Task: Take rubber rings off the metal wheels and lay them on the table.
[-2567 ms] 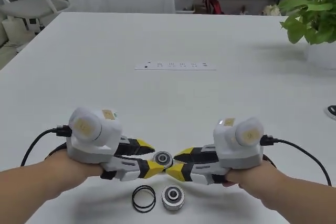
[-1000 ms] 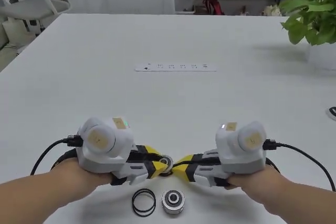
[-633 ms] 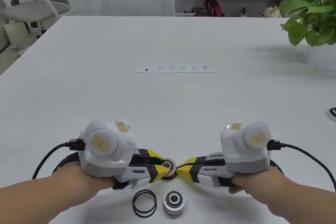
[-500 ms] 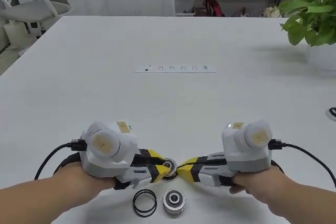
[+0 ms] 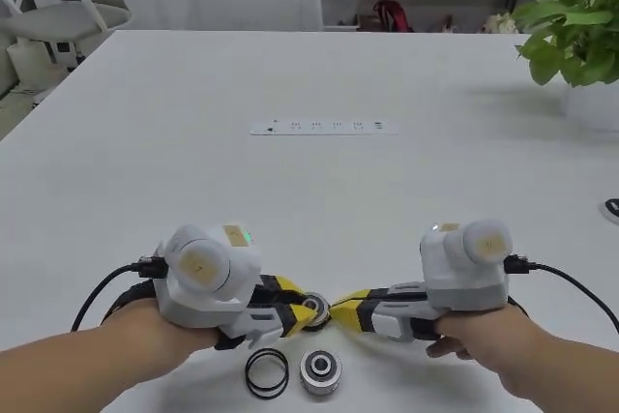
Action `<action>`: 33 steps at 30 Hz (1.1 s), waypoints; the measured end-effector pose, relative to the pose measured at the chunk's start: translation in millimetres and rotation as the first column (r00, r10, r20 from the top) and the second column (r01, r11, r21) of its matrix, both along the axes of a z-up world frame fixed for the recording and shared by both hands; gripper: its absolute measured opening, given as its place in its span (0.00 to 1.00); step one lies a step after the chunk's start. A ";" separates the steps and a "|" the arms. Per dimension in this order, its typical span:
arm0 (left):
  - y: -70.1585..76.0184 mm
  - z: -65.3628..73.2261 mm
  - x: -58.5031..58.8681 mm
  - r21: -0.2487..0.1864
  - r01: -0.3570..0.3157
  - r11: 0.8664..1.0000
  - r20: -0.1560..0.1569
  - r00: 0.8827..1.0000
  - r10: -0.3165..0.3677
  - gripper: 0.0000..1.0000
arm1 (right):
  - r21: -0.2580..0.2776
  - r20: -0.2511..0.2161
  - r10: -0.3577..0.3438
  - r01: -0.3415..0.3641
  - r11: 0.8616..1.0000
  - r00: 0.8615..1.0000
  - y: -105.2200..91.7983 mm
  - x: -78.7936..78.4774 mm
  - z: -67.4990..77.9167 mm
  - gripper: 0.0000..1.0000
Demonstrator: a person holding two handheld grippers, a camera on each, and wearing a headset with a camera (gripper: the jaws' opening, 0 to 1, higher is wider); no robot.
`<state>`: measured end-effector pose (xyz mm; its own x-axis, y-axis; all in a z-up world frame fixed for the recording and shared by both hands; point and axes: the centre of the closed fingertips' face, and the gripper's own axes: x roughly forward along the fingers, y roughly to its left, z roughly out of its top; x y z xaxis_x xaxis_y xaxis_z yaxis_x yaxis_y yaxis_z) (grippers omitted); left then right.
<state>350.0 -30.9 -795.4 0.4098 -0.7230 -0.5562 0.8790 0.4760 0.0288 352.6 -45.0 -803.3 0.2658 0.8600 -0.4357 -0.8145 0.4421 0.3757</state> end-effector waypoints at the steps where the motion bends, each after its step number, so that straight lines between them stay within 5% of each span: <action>1: -0.1 0.0 0.0 0.001 0.000 1.000 0.000 1.000 0.000 0.12 | 0.003 -0.011 -0.005 0.005 1.000 1.000 0.0 0.4 -0.1 0.00; 33: -2.2 -0.1 -0.2 0.042 -0.009 0.999 0.007 1.000 0.009 0.12 | 0.062 -0.087 -0.046 0.051 0.997 0.995 4.6 -1.1 11.0 0.00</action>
<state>349.8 -33.0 -795.5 0.4201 -0.6954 -0.5830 0.8743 0.4823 0.0547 351.5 -40.5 -792.4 0.2723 0.8738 -0.4029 -0.7565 0.4532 0.4715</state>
